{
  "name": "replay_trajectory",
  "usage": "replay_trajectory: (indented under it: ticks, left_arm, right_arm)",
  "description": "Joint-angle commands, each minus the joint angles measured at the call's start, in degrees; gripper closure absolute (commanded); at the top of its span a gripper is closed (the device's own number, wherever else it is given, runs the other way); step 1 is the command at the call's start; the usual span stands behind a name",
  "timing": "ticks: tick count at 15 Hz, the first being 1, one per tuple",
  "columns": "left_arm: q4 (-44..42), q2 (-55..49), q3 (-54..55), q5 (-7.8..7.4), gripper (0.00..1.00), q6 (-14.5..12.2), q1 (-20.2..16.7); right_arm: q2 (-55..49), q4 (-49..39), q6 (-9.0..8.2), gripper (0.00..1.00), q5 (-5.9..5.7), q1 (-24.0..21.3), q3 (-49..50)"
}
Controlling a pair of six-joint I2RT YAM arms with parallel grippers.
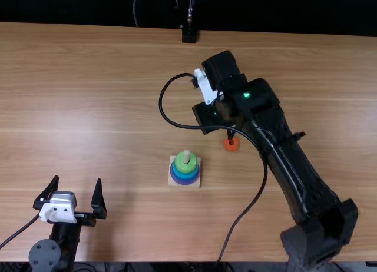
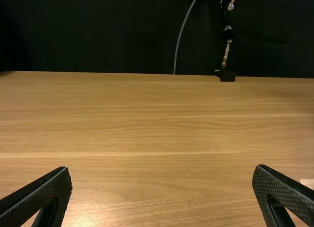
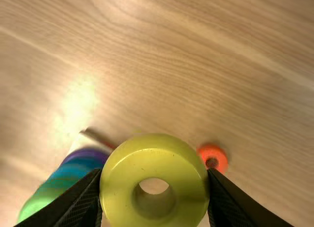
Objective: Build the Hanoi tower: stack the rings onto the peg from bottom to top in this color order: purple, dark blue, light blue, dark green, light green, yellow, orange.
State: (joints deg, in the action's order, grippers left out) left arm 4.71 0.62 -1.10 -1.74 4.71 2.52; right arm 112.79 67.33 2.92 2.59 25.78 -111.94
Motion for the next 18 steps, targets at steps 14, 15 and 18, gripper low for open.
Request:
replay_trajectory:
  ticks: [14,15,18]
  left_arm:
    - [2.57,-0.62,1.1,-1.53,0.0,-0.49,-0.33]
    - [2.57,-0.62,1.1,-1.53,0.0,-0.49,-0.33]
    - [2.57,-0.62,1.1,-1.53,0.0,-0.49,-0.33]
  right_arm:
    - [-9.08,11.31,0.25,1.0,5.95,7.79,-3.28]
    - [-9.08,11.31,0.25,1.0,5.95,8.32,-2.58]
    - [-9.26,11.2,0.46,1.0,5.85,9.55,-0.12]
